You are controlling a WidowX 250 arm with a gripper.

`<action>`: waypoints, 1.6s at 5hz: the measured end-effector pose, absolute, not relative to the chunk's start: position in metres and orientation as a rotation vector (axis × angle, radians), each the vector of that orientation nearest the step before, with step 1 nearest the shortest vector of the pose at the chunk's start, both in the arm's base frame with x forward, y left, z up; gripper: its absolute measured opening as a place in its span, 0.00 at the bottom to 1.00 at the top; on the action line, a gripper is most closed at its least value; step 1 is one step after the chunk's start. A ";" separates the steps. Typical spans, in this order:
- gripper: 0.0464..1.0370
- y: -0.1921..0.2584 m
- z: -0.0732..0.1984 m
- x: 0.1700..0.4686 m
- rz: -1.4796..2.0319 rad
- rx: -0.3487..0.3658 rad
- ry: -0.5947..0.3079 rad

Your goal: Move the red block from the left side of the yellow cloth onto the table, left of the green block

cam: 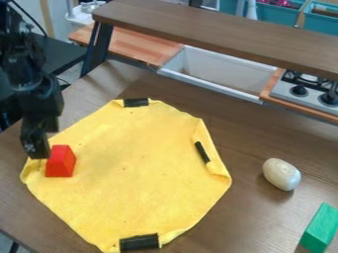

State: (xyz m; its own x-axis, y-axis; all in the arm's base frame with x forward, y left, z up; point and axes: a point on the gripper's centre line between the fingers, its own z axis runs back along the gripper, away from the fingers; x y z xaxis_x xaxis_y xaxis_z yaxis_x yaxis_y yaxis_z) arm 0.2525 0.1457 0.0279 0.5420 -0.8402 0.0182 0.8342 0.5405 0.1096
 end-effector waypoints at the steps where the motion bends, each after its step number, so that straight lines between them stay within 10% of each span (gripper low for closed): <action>1: 0.96 0.147 0.007 0.257 -1.021 0.103 -0.047; 5: 0.96 0.142 -0.013 0.264 -1.005 0.107 -0.053; 8: 0.76 0.138 -0.014 0.269 -0.972 0.093 -0.060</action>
State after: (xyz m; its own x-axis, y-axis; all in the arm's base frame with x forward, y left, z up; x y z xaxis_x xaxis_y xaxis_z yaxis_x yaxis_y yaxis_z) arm 0.2690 0.1383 -0.0140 0.5628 -0.8265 0.0090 0.8214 0.5605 0.1054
